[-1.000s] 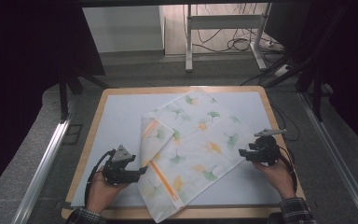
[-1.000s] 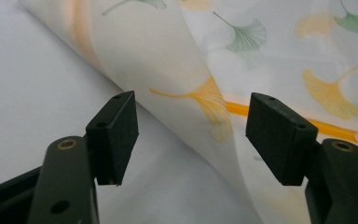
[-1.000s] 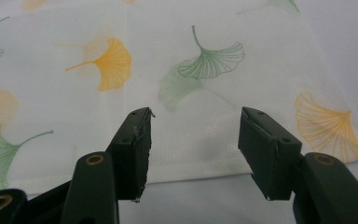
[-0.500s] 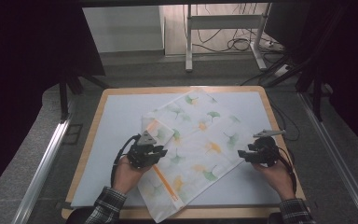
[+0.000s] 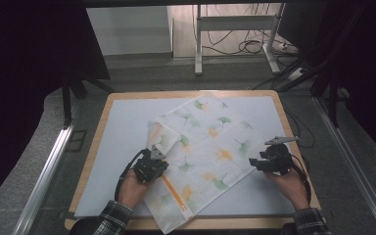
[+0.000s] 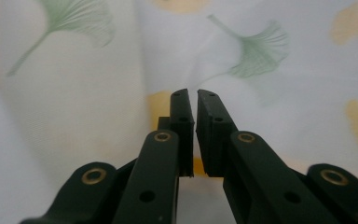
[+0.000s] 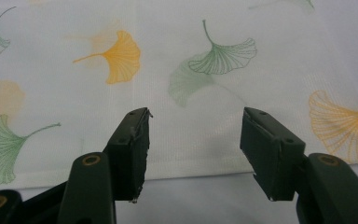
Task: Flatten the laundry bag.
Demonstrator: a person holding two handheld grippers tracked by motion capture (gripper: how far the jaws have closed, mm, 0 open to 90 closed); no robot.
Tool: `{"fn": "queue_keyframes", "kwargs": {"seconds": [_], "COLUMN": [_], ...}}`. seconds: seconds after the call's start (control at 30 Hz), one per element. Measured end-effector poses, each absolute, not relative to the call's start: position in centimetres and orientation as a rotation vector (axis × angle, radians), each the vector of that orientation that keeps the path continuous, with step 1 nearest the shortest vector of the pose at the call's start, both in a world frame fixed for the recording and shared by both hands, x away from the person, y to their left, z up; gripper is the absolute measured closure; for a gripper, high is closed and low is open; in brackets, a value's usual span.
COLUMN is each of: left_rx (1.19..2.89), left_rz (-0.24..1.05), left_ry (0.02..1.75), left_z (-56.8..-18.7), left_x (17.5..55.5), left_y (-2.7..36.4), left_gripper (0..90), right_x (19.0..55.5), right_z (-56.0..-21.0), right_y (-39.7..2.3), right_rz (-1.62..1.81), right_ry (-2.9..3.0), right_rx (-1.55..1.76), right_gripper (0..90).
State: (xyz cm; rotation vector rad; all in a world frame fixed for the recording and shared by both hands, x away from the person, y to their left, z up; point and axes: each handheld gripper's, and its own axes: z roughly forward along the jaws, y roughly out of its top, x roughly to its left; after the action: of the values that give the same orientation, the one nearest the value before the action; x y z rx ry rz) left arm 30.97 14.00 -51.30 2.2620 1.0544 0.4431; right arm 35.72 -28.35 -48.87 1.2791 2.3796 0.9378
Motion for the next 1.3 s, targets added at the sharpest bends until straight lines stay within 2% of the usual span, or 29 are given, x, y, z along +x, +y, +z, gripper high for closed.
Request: {"fn": "queue_keyframes", "kwargs": {"seconds": [0.3, 0.6, 0.67, 0.7, 0.73, 0.77, 0.8, 0.83, 0.93, 1.0, 1.17, 1.3], "left_rx": [2.207, 2.117, 2.078, 2.064, 2.046, 2.032, 2.021, 2.0, 1.991, 1.982, 1.97, 1.946], "left_rz": [0.525, 0.522, 0.508, 0.508, 0.511, 0.52, 0.526, 0.525, 0.536, 0.548, 0.589, 0.623], "left_ry": [1.178, 1.278, 1.304, 1.31, 1.314, 1.328, 1.338, 1.342, 1.353, 1.36, 1.388, 1.418], "left_z": [-50.9, -51.0, -51.3, -51.4, -51.5, -51.6, -51.7, -51.8, -51.9, -52.0, -52.4, -52.7], "left_x": [30.3, 29.8, 29.9, 30.0, 30.2, 30.3, 30.5, 30.8, 31.2, 31.7, 33.0, 34.2], "left_y": [18.0, 22.8, 23.7, 24.2, 24.6, 24.9, 25.3, 26.0, 26.6, 27.1, 28.7, 29.9], "left_gripper": [81.1, 75.9, 69.0, 69.0, 61.7, 60.5, 60.5, 59.8, 61.9, 62.9, 64.2, 62.5], "right_x": [35.6, 35.4, 35.5, 35.5, 35.4, 35.3, 35.3, 35.2, 35.1, 34.9, 34.5, 34.0], "right_z": [-48.9, -48.5, -48.3, -48.3, -48.2, -48.2, -48.2, -48.3, -48.4, -48.5, -49.1, -49.1], "right_y": [-28.2, -29.6, -31.0, -31.0, -31.7, -32.0, -32.0, -32.4, -32.6, -32.4, -30.7, -29.8], "right_rz": [0.933, 0.955, 0.961, 0.961, 0.929, 0.914, 0.914, 0.91, 0.91, 0.902, 0.88, 0.884], "right_ry": [2.389, 2.323, 2.263, 2.263, 2.24, 2.226, 2.226, 2.211, 2.212, 2.221, 2.265, 2.288], "right_rx": [1.279, 1.343, 1.415, 1.415, 1.45, 1.455, 1.455, 1.475, 1.489, 1.494, 1.452, 1.419], "right_gripper": [42.1, 40.9, 44.5, 44.5, 47.0, 55.3, 55.3, 62.4, 64.7, 64.6, 57.3, 54.1]}}
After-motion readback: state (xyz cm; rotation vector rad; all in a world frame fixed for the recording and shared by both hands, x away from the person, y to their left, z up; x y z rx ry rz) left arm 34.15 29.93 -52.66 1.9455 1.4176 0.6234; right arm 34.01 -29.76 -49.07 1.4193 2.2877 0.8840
